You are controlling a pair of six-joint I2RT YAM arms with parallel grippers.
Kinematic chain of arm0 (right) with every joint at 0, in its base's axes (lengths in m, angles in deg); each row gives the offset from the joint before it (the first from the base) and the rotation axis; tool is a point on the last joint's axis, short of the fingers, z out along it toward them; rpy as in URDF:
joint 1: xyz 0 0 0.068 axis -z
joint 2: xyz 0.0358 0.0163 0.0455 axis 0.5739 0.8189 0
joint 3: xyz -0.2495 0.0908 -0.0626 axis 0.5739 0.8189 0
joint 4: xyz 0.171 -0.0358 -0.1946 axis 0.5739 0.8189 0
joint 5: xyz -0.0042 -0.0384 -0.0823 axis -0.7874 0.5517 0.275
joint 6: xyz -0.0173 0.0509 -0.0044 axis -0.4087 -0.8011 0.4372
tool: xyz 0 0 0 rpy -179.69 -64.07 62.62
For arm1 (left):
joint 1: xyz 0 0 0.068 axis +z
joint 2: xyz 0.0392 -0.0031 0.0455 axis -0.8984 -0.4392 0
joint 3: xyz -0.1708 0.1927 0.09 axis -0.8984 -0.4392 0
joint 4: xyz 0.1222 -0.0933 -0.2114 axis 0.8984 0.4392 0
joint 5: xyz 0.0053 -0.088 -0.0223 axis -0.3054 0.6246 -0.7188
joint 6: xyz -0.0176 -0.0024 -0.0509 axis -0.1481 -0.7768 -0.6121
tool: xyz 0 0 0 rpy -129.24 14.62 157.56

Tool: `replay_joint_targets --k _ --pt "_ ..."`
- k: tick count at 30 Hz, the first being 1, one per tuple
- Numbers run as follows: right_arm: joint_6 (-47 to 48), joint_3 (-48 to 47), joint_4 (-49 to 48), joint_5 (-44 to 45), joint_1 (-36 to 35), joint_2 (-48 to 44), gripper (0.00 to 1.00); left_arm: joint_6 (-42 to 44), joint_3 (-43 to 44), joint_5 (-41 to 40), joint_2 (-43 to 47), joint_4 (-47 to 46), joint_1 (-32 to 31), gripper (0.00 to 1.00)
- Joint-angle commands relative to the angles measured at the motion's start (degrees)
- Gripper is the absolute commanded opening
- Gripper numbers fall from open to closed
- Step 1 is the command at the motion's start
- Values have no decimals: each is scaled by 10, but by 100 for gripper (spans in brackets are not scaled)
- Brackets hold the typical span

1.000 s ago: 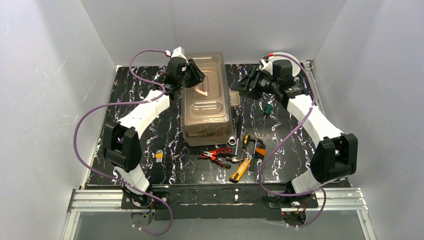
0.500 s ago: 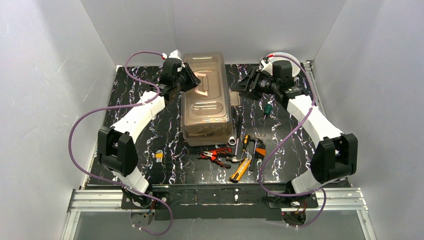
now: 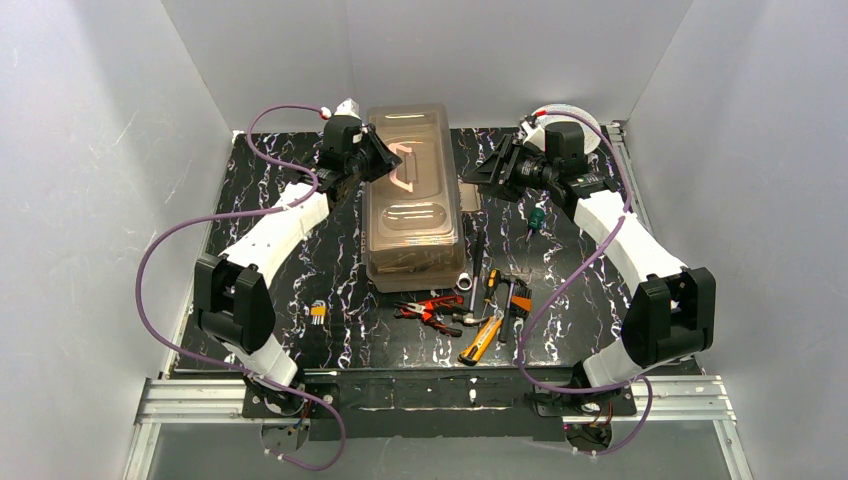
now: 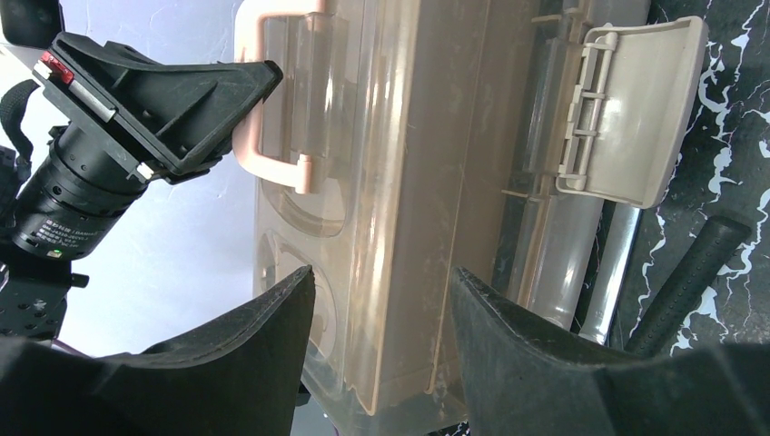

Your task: Pack the tool kit

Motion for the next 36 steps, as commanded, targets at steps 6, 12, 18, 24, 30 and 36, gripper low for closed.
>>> replay_joint_targets --k 6,12,18,24,30,36 --pt "7 -9 -18 -8 3 -10 64 -53 -30 18 -6 -36 0 0" --pt "8 -10 -18 -8 3 -9 63 -58 -71 -4 9 -68 -11 0" --pt "7 -9 -19 -7 3 -9 63 -66 -85 -6 21 -70 -16 0" --pt "10 -8 -15 3 1 -4 63 -74 -102 -33 38 -75 -26 0" --pt "31 -25 5 27 -28 32 66 -75 -119 -56 46 -92 -39 0" --pt "33 -29 1 25 -57 60 66 -54 -128 -90 58 -90 -48 0"
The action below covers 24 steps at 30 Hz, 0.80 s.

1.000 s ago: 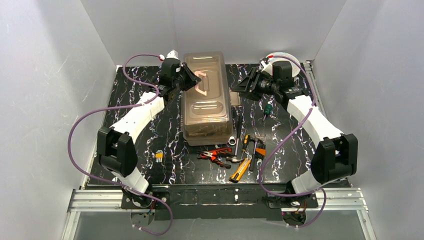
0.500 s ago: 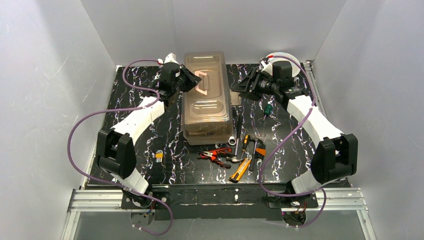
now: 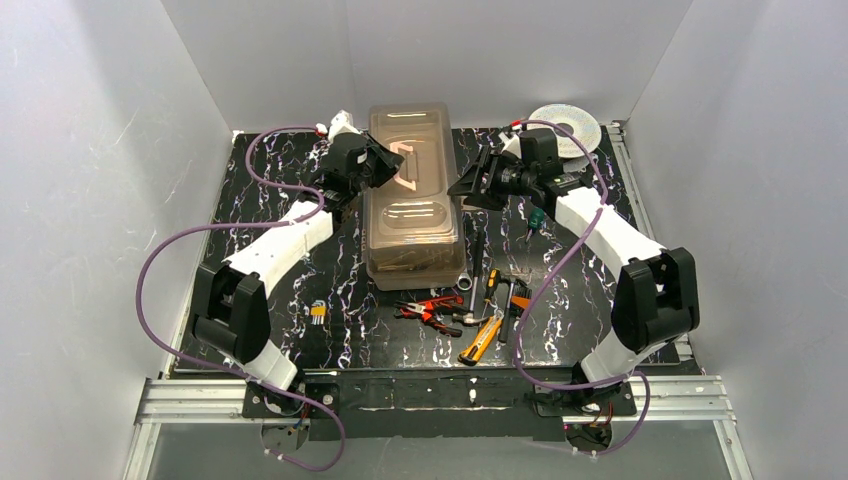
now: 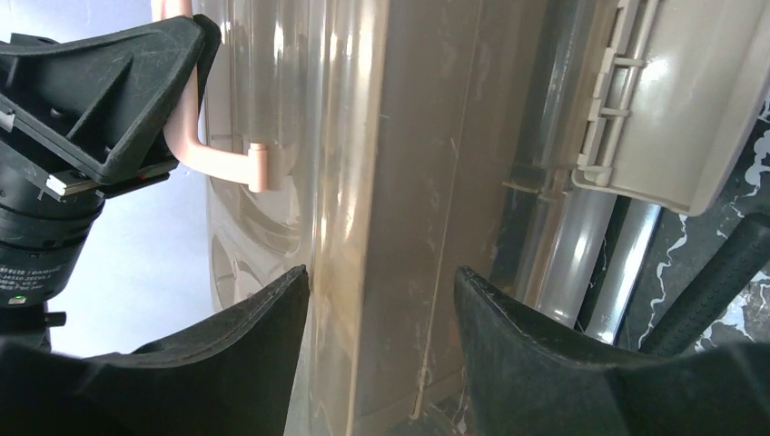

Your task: Pack the tool kit

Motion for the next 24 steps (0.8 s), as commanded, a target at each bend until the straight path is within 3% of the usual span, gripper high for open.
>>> replay_joint_targets --k 1,5,24 --pt "17 -24 -7 -4 -16 11 66 42 -20 -33 29 64 -17 0" --pt "22 -26 -5 -5 -22 8 65 89 -6 -69 26 67 -17 0" --pt "29 -30 6 -8 -27 14 65 132 -7 -122 -12 -7 -31 0"
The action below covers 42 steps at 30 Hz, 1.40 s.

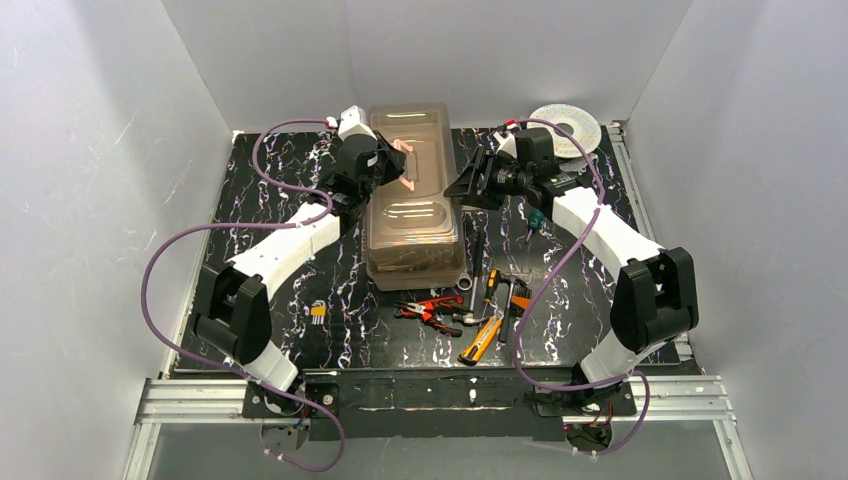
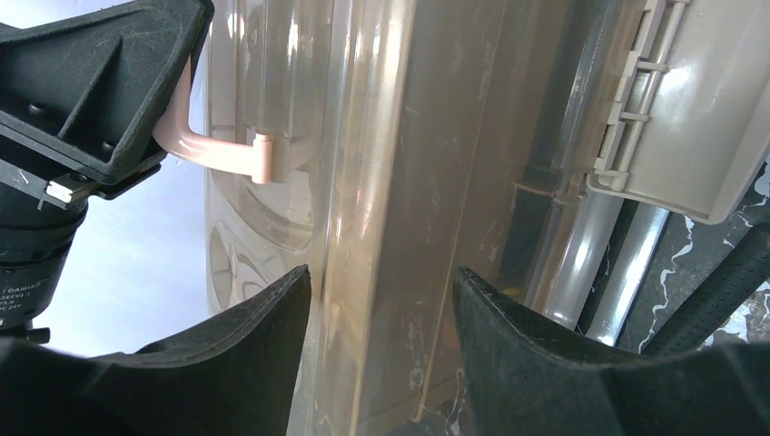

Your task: Pack the tool kit

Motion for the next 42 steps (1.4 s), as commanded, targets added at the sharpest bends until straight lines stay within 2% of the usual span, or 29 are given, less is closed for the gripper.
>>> replay_joint_targets --k 1,7,14,20,25,29,42 --pt "16 -22 11 -5 -8 8 65 21 -15 -35 -13 12 -3 0" --pt "16 -21 11 -7 -8 4 65 8 -32 -56 -32 -39 -30 0" --pt "20 -15 15 -1 -7 -21 65 40 -75 -117 -39 -119 -48 0" --pt "21 -19 20 8 -6 -40 65 137 -108 -198 -55 -240 -85 0" --pt "24 -17 26 12 -4 -51 65 172 -88 -203 -74 -246 -86 0" --pt "23 -12 25 13 1 -58 65 164 -54 -191 -81 -201 -84 0" --pt "18 3 19 33 27 -93 65 171 -56 -192 11 -178 -57 0"
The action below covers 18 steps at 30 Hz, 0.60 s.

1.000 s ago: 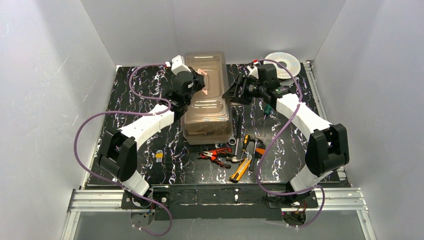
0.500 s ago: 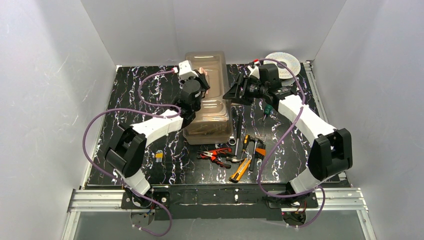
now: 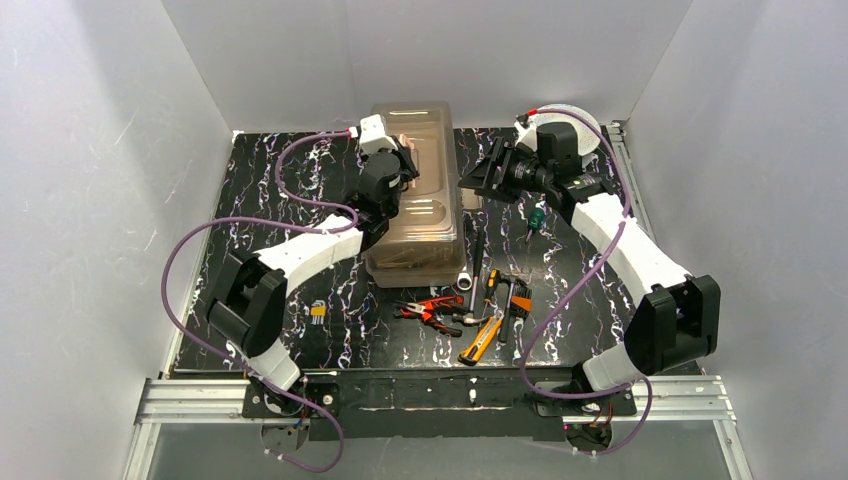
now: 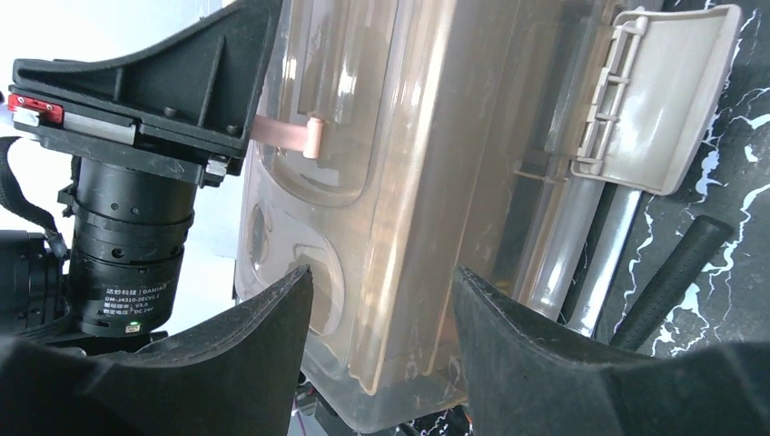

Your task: Pack the tool kit

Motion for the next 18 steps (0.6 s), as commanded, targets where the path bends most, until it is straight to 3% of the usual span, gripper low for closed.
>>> replay_joint_targets --k 1,18 --pt "3 3 -15 7 7 -19 65 20 -8 -3 61 41 21 0" --pt "-5 -9 -40 1 15 33 68 -156 -43 120 138 88 141 0"
